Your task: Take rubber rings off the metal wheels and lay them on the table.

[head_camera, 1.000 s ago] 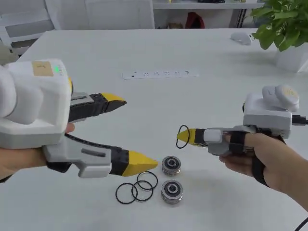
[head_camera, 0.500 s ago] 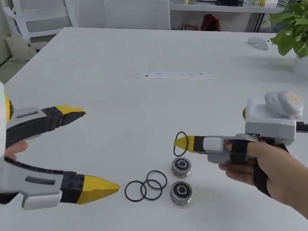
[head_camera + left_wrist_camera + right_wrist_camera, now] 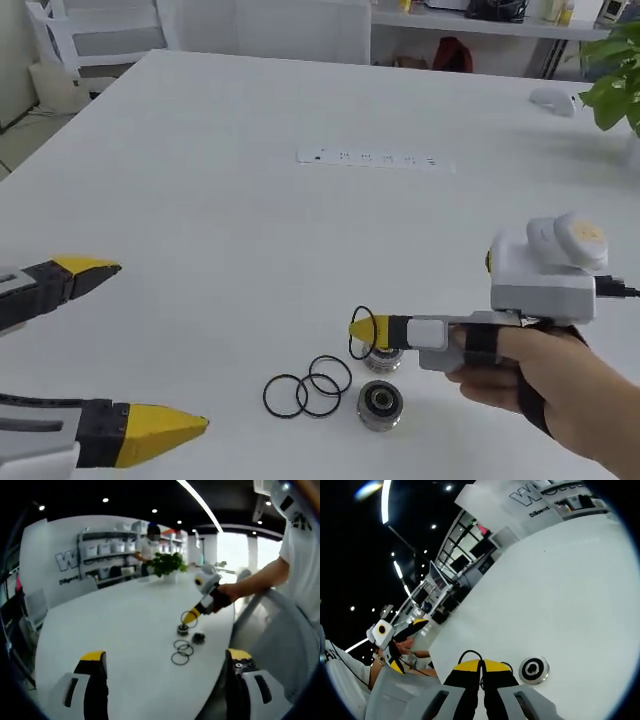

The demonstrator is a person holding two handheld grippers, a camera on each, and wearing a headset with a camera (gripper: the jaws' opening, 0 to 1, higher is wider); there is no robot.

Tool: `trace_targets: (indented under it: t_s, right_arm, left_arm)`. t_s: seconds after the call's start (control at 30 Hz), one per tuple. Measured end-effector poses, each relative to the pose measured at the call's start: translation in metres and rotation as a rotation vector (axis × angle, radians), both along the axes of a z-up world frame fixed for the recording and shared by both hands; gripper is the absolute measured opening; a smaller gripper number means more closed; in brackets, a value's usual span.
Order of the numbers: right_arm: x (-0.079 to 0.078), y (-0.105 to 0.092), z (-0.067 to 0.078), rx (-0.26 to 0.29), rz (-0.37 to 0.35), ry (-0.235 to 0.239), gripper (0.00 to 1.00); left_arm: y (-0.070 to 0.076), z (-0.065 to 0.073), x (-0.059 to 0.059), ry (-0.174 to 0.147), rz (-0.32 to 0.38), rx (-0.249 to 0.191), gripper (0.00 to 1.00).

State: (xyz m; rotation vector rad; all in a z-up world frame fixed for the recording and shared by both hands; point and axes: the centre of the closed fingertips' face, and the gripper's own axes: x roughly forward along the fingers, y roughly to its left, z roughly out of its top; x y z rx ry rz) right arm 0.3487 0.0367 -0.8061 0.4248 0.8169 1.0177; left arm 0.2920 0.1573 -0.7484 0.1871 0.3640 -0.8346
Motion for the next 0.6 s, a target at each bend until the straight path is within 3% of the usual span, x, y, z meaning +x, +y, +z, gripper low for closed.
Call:
trace_targets:
  t_s: [0.13, 0.37, 0.5, 0.6]
  right_arm:
    - [-0.004, 0.003, -0.004, -0.018, 0.018, 0.004, 0.00]
    - [-0.008, 0.004, -0.018, -0.103, 0.066, -0.012, 0.00]
    - [-0.009, 0.005, -0.022, -0.125, 0.079, -0.010, 0.00]
    - [-0.010, 0.006, -0.023, -0.149, 0.095, -0.020, 0.00]
  left_arm:
    - [-0.001, -0.009, -0.004, 0.019, -0.005, 0.005, 1.00]
    - [0.003, -0.020, -0.009, 0.042, -0.008, 0.019, 1.00]
    - [0.002, -0.024, -0.012, 0.060, -0.013, 0.002, 1.00]
    - [0.002, -0.029, -0.016, 0.070, -0.029, 0.021, 1.00]
